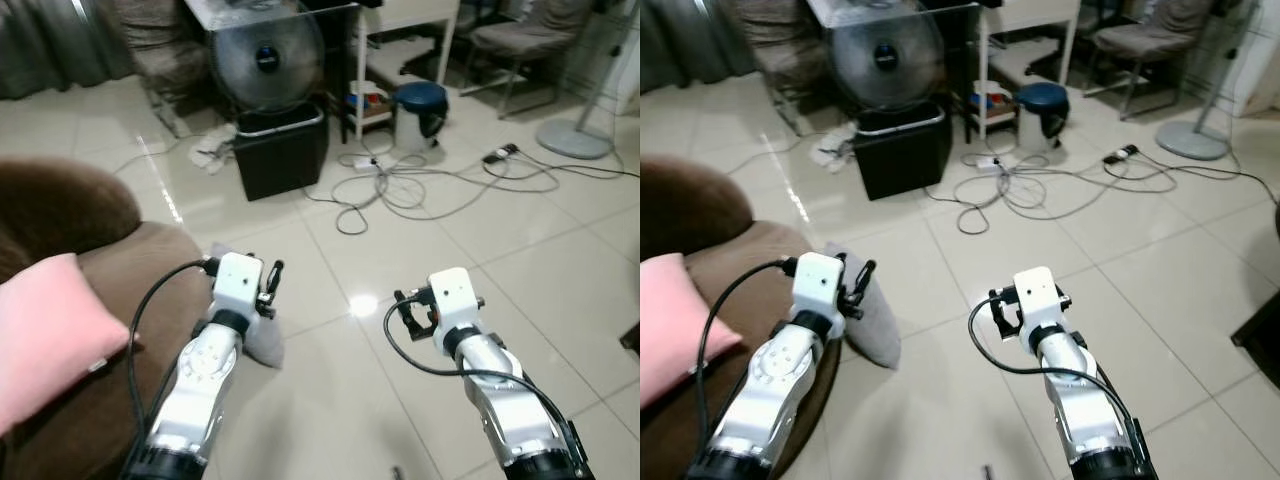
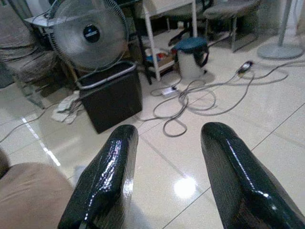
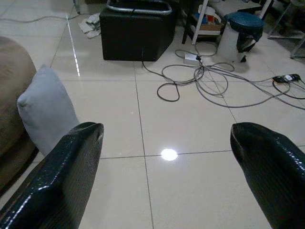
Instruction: Move the pillow to the sofa from floor
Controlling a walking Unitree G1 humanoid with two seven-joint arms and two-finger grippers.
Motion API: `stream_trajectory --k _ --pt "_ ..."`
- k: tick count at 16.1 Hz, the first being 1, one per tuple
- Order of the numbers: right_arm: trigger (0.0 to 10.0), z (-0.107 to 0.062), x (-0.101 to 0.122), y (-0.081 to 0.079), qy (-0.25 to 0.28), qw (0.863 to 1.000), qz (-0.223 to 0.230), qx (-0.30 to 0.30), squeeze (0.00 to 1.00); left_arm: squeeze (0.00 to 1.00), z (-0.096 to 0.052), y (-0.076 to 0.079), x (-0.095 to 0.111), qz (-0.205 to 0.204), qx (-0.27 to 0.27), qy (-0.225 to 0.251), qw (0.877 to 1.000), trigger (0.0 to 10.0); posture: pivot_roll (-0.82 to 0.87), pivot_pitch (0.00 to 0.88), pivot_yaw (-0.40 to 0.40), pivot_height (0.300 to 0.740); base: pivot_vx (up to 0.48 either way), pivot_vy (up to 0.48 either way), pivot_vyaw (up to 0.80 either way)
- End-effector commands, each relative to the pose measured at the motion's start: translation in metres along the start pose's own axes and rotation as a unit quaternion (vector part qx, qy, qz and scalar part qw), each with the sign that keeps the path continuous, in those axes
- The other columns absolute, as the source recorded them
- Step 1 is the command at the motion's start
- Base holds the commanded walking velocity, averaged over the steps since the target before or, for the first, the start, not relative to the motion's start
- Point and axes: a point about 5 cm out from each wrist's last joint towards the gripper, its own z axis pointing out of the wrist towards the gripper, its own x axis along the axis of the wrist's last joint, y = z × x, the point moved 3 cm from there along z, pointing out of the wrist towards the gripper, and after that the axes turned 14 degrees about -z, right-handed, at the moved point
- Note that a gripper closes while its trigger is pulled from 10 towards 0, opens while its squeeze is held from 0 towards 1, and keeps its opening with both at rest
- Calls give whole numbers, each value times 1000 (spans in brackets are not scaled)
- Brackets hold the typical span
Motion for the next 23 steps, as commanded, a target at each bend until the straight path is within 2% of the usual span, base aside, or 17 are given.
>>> stream_trajectory --k 1,4,10,14,19,23 --pt "10000 -1 -6 3 -8 1000 -4 0 0 0 -2 -4 -2 7 -1 -3 1000 10000 -5 0 61 740 262 0 -613" --pt "10000 -5 -16 3 -22 1000 -12 7 0 0 -10 -6 -9 15 -8 -14 1000 10000 -4 0 59 740 280 0 -369" --pt "10000 -6 -16 -1 -19 1000 -17 17 0 0 -12 -5 -10 17 -10 -14 1000 10000 0 0 51 740 312 0 0" --pt "10000 -5 -15 -2 -16 999 -38 28 0 0 -13 -6 -11 19 -6 -15 1000 10000 5 0 47 740 330 0 0" --pt "10000 -4 -14 -1 -16 999 -39 24 0 0 -12 -5 -9 21 -8 -15 1000 10000 9 0 49 740 340 0 691" --pt "10000 -3 -15 2 -18 999 -35 19 0 0 -11 -5 -9 22 -10 -17 1000 10000 7 0 52 740 340 0 0"
